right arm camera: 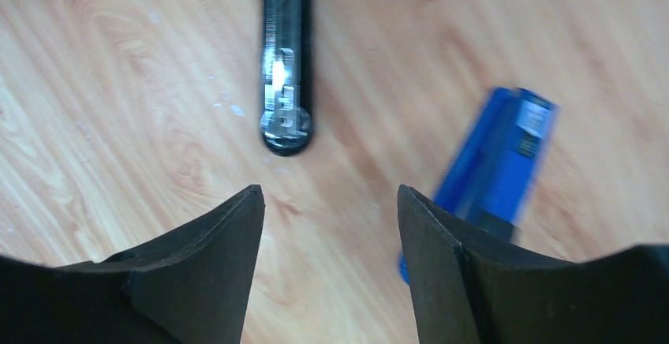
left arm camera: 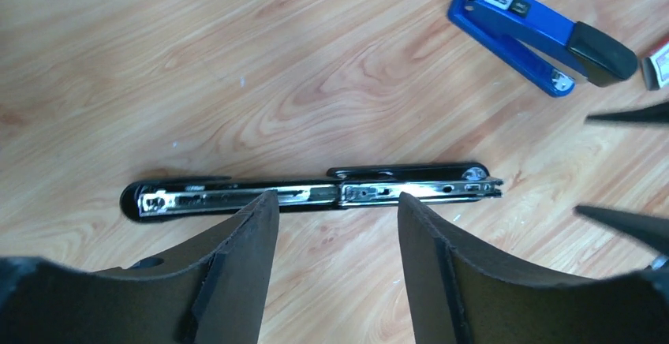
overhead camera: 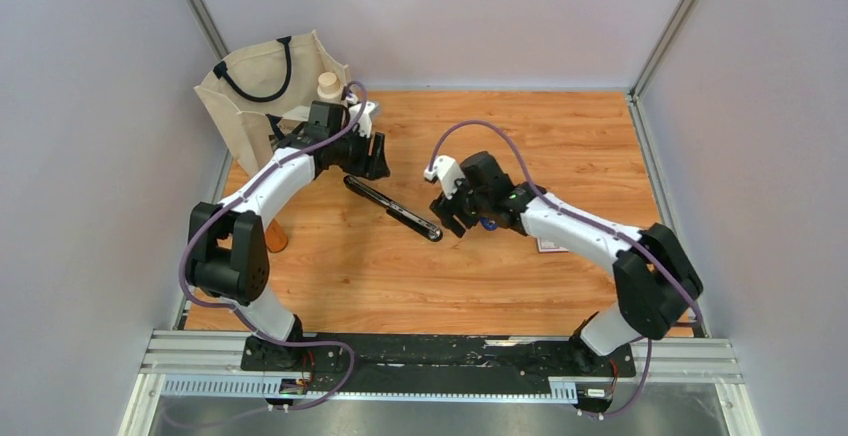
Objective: Load the staples into the stapler
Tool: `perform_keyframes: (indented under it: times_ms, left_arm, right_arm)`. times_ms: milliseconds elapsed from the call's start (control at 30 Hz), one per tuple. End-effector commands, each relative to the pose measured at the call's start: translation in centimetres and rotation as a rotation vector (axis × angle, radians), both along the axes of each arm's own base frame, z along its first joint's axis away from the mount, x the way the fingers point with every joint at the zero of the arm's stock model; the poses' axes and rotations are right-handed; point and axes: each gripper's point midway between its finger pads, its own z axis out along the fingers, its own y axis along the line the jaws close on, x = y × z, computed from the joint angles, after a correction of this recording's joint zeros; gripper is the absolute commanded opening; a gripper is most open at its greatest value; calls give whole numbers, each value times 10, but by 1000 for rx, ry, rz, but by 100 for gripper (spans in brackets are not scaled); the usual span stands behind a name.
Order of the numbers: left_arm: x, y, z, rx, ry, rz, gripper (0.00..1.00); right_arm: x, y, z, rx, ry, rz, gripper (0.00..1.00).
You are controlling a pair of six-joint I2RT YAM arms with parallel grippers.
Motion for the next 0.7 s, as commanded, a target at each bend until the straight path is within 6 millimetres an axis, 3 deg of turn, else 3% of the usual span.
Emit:
perform_keyframes:
  times_ms: [0,200,367,500,667]
  left_arm:
    - [0,-33,54,-6,-190,-181,70]
    - [-12,-101,93,133,-430,-583,81]
    - [-14,-159,102,317,-648,-906,84]
    - [-26,-197,67,398,-654,-1124,84]
    - [-52,-225,9,500,-670,-1412,84]
  right_arm:
    - [23,-50,33,-13,-111,-117,67]
    - [31,-137,57,77,-97,-328,68]
    - [34,-201,98,177,-157,-509,73]
    - [31,-239,119,248,-212,-618,79]
    - [32,-261,126,265,-253,-690,84]
